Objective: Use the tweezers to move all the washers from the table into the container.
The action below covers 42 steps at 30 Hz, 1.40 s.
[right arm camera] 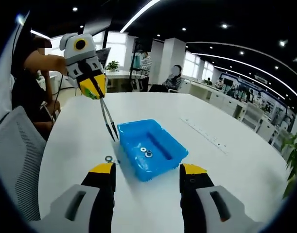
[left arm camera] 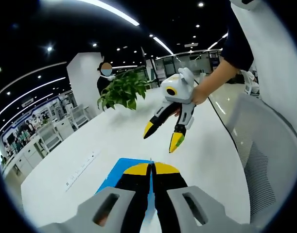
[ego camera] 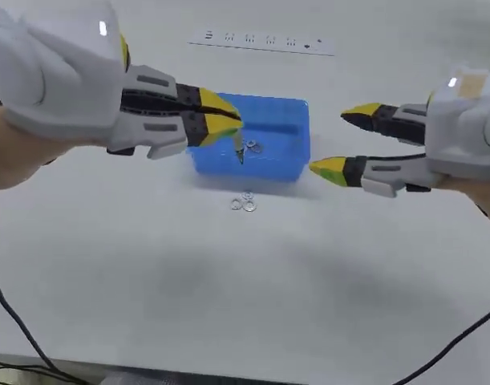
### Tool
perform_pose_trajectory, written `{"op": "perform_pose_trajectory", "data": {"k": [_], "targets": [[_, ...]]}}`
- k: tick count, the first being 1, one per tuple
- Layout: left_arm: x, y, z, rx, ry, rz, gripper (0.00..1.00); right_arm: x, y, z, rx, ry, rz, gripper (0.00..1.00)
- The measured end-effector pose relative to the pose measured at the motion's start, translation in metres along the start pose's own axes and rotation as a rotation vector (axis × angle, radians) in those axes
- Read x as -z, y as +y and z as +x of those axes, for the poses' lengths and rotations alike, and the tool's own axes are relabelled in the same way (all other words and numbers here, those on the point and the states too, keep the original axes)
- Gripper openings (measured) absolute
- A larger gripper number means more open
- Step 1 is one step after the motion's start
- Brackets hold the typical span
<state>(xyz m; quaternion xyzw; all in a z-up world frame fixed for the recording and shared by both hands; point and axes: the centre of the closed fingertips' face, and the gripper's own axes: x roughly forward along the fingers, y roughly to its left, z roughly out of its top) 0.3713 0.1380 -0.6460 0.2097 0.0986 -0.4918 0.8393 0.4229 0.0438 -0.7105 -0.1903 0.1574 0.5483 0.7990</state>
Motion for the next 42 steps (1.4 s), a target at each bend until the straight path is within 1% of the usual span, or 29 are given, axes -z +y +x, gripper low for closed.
{"op": "perform_pose_trajectory", "data": {"k": [3, 4, 5, 6, 8, 9, 11, 14, 16, 19, 21, 23, 25, 28, 30, 31, 33, 36, 38, 42], "targets": [[0.003, -0.006, -0.001, 0.003, 0.005, -0.006, 0.05, 0.011, 0.008, -0.008, 0.005, 0.010, 0.030, 0.57], [0.003, -0.007, -0.001, 0.004, 0.004, -0.007, 0.05, 0.013, 0.011, -0.010, 0.001, 0.009, 0.044, 0.59], [0.003, -0.008, -0.001, 0.004, 0.002, -0.008, 0.05, 0.015, 0.017, -0.011, -0.016, 0.010, 0.057, 0.61], [0.003, -0.009, 0.000, 0.004, 0.001, -0.009, 0.05, 0.018, 0.024, -0.013, -0.039, 0.014, 0.056, 0.65], [0.003, -0.011, 0.001, 0.005, -0.012, -0.014, 0.05, 0.021, 0.030, -0.016, -0.046, 0.022, 0.021, 0.66], [0.003, -0.012, 0.002, 0.007, -0.014, -0.016, 0.05, 0.022, 0.035, -0.017, -0.059, 0.023, 0.017, 0.67], [0.004, -0.015, 0.005, 0.014, -0.017, -0.024, 0.05, 0.020, 0.039, -0.019, -0.073, 0.010, 0.033, 0.69], [0.009, -0.022, 0.012, 0.034, -0.005, -0.029, 0.05, 0.021, 0.046, -0.019, -0.078, 0.003, 0.061, 0.76], [0.011, -0.025, 0.016, 0.042, -0.007, -0.034, 0.05, 0.024, 0.052, -0.019, -0.082, 0.006, 0.069, 0.79], [0.018, -0.030, 0.024, 0.057, 0.004, -0.048, 0.05, 0.033, 0.067, -0.017, -0.106, 0.032, 0.054, 0.81], [0.023, -0.032, 0.027, 0.066, 0.017, -0.055, 0.05, 0.037, 0.072, -0.015, -0.107, 0.040, 0.059, 0.85], [0.026, -0.033, 0.029, 0.073, 0.018, -0.067, 0.05, 0.040, 0.074, -0.015, -0.095, 0.050, 0.062, 0.87], [0.028, -0.034, 0.031, 0.081, 0.015, -0.080, 0.05, 0.040, 0.075, -0.015, -0.086, 0.040, 0.094, 0.91], [0.034, -0.033, 0.033, 0.079, 0.029, -0.083, 0.05, 0.041, 0.080, -0.014, -0.096, 0.028, 0.127, 0.93], [0.036, -0.032, 0.033, 0.075, 0.031, -0.084, 0.05, 0.044, 0.083, -0.012, -0.099, 0.035, 0.132, 0.99], [0.036, -0.031, 0.033, 0.074, 0.030, -0.088, 0.05, 0.045, 0.083, -0.011, -0.099, 0.040, 0.133, 1.00], [0.036, -0.031, 0.034, 0.076, 0.025, -0.097, 0.05, 0.045, 0.086, -0.011, -0.116, 0.038, 0.146, 1.00], [0.038, -0.033, 0.035, 0.082, 0.027, -0.098, 0.05, 0.043, 0.090, -0.008, -0.122, 0.034, 0.158, 1.00], [0.037, -0.032, 0.036, 0.079, 0.019, -0.105, 0.05, 0.042, 0.092, -0.006, -0.127, 0.030, 0.166, 1.00], [0.036, -0.031, 0.037, 0.084, 0.018, -0.108, 0.05, 0.041, 0.094, -0.004, -0.137, 0.031, 0.171, 0.99]]}}
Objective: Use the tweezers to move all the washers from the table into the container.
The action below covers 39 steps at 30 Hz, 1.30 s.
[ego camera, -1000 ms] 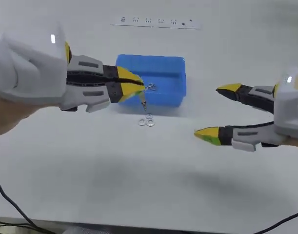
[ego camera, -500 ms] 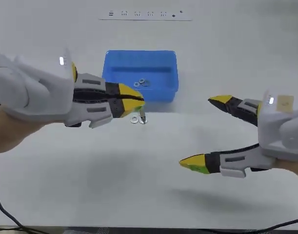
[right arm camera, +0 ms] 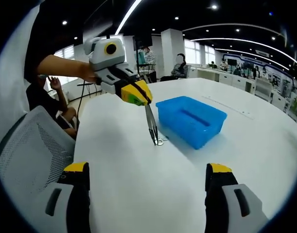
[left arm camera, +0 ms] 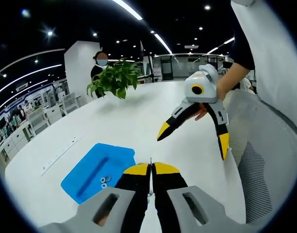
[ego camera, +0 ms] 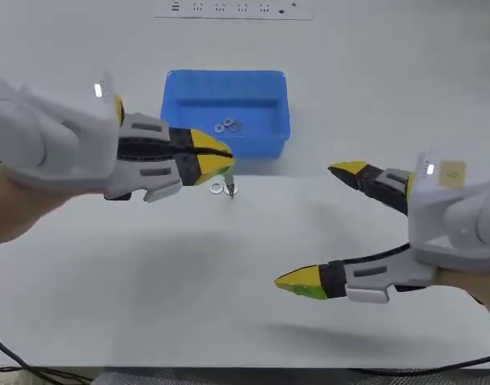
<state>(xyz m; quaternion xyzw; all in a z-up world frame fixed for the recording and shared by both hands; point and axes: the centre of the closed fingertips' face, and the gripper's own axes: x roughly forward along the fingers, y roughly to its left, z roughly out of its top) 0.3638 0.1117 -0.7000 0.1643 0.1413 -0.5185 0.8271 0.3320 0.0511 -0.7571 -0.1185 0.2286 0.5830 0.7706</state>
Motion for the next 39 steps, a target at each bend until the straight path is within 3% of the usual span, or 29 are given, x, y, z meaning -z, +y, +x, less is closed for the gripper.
{"op": "perform_pose_trajectory", "data": {"k": [9, 12, 15, 16, 22, 25, 31, 39], "targets": [[0.002, 0.006, -0.002, 0.002, 0.042, -0.029, 0.05, -0.007, -0.005, 0.009, -0.002, -0.003, 0.005, 0.88], [0.002, 0.004, -0.002, 0.016, 0.052, -0.024, 0.05, -0.014, -0.005, 0.014, -0.022, -0.016, 0.013, 0.80], [0.002, 0.002, -0.001, 0.026, 0.053, -0.023, 0.05, -0.021, -0.004, 0.020, -0.030, -0.029, -0.025, 0.72], [0.002, 0.002, -0.001, 0.026, 0.053, -0.023, 0.05, -0.024, -0.007, 0.023, -0.020, -0.036, -0.068, 0.69], [0.002, 0.003, -0.001, 0.029, 0.055, -0.028, 0.05, -0.034, -0.007, 0.038, -0.065, -0.055, -0.088, 0.54], [0.002, 0.002, -0.001, 0.033, 0.055, -0.031, 0.05, -0.037, -0.008, 0.047, -0.086, -0.057, -0.064, 0.52], [0.002, 0.001, -0.001, 0.041, 0.053, -0.034, 0.05, -0.038, -0.007, 0.063, -0.148, -0.041, -0.071, 0.39], [0.002, -0.002, 0.002, 0.062, 0.051, -0.039, 0.05, -0.041, -0.010, 0.081, -0.216, -0.005, -0.097, 0.30]]}}
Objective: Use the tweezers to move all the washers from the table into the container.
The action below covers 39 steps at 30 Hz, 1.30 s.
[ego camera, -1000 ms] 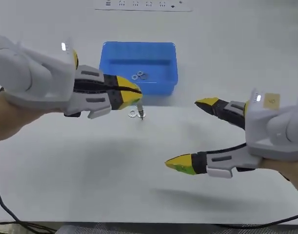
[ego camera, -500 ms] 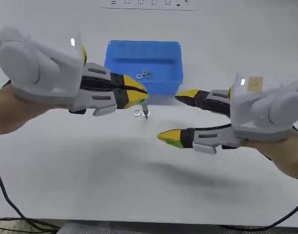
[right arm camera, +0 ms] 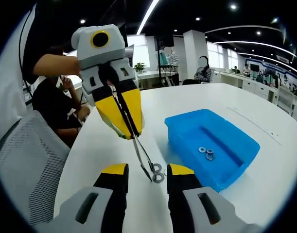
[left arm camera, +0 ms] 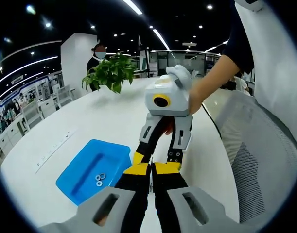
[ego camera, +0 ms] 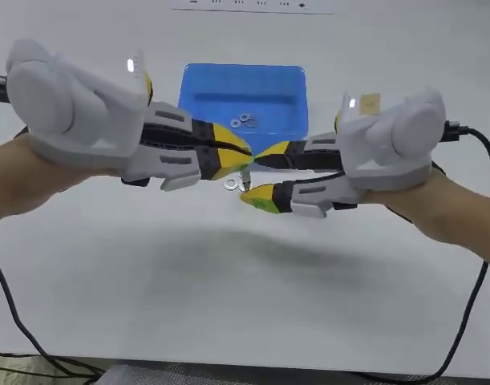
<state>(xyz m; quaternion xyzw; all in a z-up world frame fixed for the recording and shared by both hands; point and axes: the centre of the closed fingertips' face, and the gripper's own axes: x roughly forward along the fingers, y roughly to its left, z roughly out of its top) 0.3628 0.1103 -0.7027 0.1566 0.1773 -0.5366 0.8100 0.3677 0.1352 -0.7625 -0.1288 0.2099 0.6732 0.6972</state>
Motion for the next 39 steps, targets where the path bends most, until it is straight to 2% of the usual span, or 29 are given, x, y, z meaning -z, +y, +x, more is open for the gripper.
{"op": "perform_pose_trajectory", "data": {"k": [3, 7, 11, 15, 25, 29, 32, 39], "targets": [[0.000, -0.001, 0.000, 0.008, -0.003, 0.000, 0.05, -0.001, 0.002, 0.004, -0.032, 0.007, -0.014, 0.26], [0.001, -0.002, 0.000, 0.013, 0.001, 0.002, 0.05, -0.001, 0.011, 0.008, -0.101, 0.029, -0.040, 0.25], [0.002, -0.002, 0.000, 0.009, 0.009, 0.011, 0.05, 0.001, 0.013, 0.010, -0.128, 0.050, -0.070, 0.18], [0.003, -0.005, 0.000, 0.017, 0.012, 0.009, 0.05, 0.001, 0.010, 0.011, -0.128, 0.064, -0.089, 0.14], [0.004, -0.007, 0.002, 0.014, 0.010, 0.002, 0.06, 0.003, 0.012, 0.011, -0.120, 0.092, -0.191, 0.11], [0.005, -0.005, 0.003, -0.014, 0.018, 0.002, 0.06, 0.003, 0.010, 0.011, -0.107, 0.096, -0.215, 0.10], [0.005, 0.000, 0.003, -0.054, 0.008, -0.037, 0.07, 0.002, 0.007, 0.011, -0.094, 0.085, -0.199, 0.10], [0.002, -0.008, 0.005, -0.040, 0.013, -0.019, 0.20, 0.000, 0.008, 0.009, -0.081, 0.085, -0.201, 0.09]]}}
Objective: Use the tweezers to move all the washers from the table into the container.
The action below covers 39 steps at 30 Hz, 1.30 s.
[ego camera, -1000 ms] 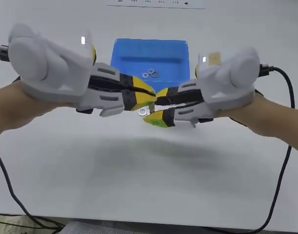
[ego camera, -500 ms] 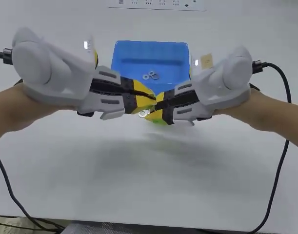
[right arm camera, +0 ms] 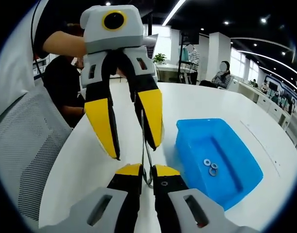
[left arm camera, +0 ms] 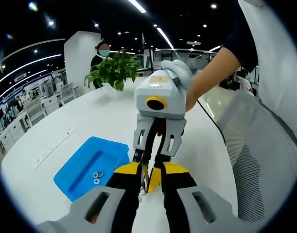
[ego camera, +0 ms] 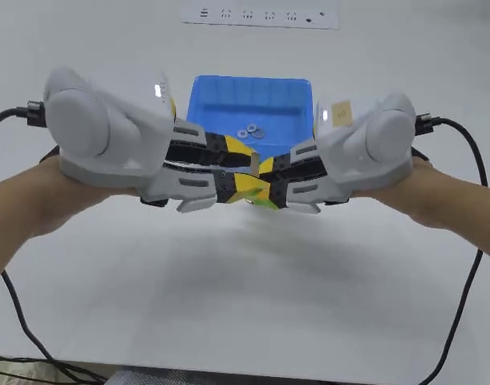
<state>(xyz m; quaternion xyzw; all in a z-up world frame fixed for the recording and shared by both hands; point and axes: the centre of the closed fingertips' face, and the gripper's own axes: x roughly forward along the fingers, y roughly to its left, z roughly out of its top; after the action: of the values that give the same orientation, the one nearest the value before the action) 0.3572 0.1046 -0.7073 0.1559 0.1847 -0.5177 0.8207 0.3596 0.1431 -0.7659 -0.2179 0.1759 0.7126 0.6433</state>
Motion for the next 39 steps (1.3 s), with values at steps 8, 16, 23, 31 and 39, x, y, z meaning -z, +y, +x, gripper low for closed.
{"op": "perform_pose_trajectory", "data": {"k": [8, 16, 23, 31, 39], "targets": [[-0.024, 0.007, -0.015, -0.082, -0.144, -0.098, 0.57, -0.015, 0.000, -0.010, 0.028, -0.029, -0.011, 0.09], [-0.021, 0.001, -0.031, -0.143, -0.152, -0.131, 0.69, -0.024, 0.005, -0.021, 0.045, -0.034, -0.015, 0.09], [-0.008, 0.000, -0.048, -0.221, -0.151, -0.180, 0.83, -0.042, 0.010, -0.029, 0.047, -0.040, -0.053, 0.09], [-0.008, 0.010, -0.074, -0.352, -0.211, -0.227, 0.99, -0.066, 0.005, -0.042, 0.066, -0.062, -0.090, 0.09], [0.007, -0.001, -0.081, -0.364, -0.204, -0.252, 0.99, -0.082, -0.005, -0.043, 0.070, -0.074, -0.109, 0.09]]}}
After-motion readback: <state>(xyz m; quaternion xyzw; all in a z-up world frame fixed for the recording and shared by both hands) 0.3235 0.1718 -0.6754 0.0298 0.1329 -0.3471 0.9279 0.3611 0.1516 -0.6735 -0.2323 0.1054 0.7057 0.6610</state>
